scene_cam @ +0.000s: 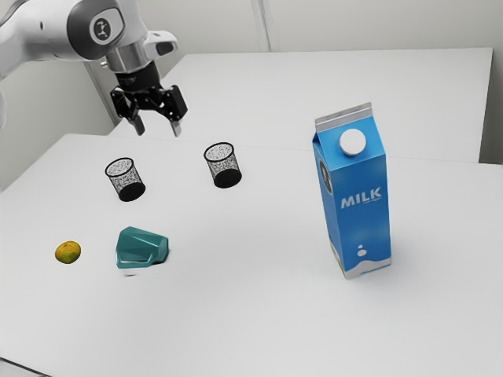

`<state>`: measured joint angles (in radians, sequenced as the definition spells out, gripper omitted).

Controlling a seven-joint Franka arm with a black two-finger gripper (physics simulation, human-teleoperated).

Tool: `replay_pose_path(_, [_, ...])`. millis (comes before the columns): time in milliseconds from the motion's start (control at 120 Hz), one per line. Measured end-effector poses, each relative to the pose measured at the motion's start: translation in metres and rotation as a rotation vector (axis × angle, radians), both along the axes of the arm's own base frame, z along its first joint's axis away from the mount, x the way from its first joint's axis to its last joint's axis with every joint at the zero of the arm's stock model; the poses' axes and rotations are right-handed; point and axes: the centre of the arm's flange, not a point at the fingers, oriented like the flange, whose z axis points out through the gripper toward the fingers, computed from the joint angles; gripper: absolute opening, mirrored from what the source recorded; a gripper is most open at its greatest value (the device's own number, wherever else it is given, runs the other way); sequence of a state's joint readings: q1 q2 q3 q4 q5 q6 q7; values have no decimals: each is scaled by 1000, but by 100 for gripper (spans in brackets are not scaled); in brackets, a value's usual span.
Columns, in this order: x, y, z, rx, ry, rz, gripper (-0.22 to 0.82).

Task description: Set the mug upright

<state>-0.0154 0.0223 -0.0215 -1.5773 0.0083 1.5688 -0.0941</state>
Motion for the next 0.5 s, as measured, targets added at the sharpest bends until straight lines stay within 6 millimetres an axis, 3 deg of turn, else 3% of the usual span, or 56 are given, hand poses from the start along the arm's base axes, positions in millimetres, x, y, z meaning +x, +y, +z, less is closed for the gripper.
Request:
replay_pose_path(175, [-3,10,3,-1,-9,17,58])
replay_pose_path(383, [-23,21,9,-1,-8,37,58])
replay_pose_path(500, [-26,45,5,-8,4,70,58])
